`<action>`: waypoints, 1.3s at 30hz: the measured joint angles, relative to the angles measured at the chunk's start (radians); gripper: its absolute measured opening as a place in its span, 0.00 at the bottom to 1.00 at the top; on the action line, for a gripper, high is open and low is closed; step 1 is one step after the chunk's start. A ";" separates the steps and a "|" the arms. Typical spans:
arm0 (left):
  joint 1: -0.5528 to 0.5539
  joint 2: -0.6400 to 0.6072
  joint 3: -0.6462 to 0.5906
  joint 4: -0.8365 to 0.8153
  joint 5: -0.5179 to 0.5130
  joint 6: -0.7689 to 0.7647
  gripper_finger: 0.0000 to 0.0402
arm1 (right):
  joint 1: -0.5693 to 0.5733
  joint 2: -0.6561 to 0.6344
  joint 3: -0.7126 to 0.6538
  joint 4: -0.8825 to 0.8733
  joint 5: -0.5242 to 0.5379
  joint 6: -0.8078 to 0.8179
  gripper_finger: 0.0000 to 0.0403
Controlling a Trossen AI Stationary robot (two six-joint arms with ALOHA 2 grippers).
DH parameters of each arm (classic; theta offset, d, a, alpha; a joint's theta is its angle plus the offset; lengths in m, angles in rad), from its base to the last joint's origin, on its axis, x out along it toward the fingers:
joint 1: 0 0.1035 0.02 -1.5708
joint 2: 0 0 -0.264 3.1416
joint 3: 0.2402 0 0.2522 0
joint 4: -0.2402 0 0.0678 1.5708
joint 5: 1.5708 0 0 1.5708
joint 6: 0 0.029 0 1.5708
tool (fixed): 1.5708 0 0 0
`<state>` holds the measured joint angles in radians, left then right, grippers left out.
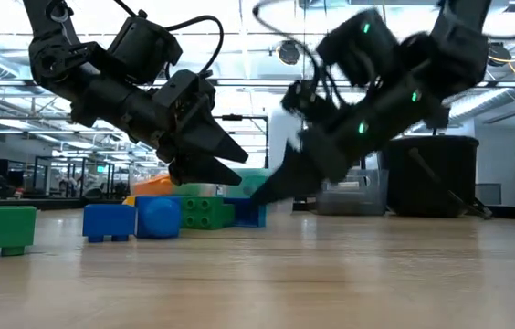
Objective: Pick & Place Toys
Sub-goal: Put the blue game piece into the left transparent bin
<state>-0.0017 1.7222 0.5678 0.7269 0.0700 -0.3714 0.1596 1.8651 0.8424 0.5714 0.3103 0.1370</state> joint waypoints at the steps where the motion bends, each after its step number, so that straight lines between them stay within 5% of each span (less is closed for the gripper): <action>1: 0.000 0.000 0.000 0.000 0.000 0.001 0.76 | -0.007 0.024 0.000 0.017 0.000 -0.007 0.92; 8: 0.000 0.000 0.000 -0.004 0.000 0.002 0.76 | -0.056 0.172 0.000 0.220 -0.043 -0.034 0.95; 15: 0.000 0.000 0.000 -0.020 -0.001 0.003 0.76 | -0.091 0.248 0.001 0.376 -0.174 -0.071 0.89; 24: 0.000 0.000 0.000 -0.020 -0.001 0.000 0.76 | -0.100 0.249 0.001 0.395 -0.183 -0.082 0.62; 33: 0.000 0.000 0.000 -0.020 -0.001 -0.034 0.76 | -0.100 0.207 -0.003 0.354 -0.181 -0.128 0.61; 39: 0.000 -0.003 0.001 0.003 -0.003 -0.084 0.76 | -0.098 0.069 -0.008 0.154 -0.146 -0.164 0.61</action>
<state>-0.0013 1.7193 0.5690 0.7302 0.0672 -0.4555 0.0618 1.9338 0.8345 0.7251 0.1646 -0.0274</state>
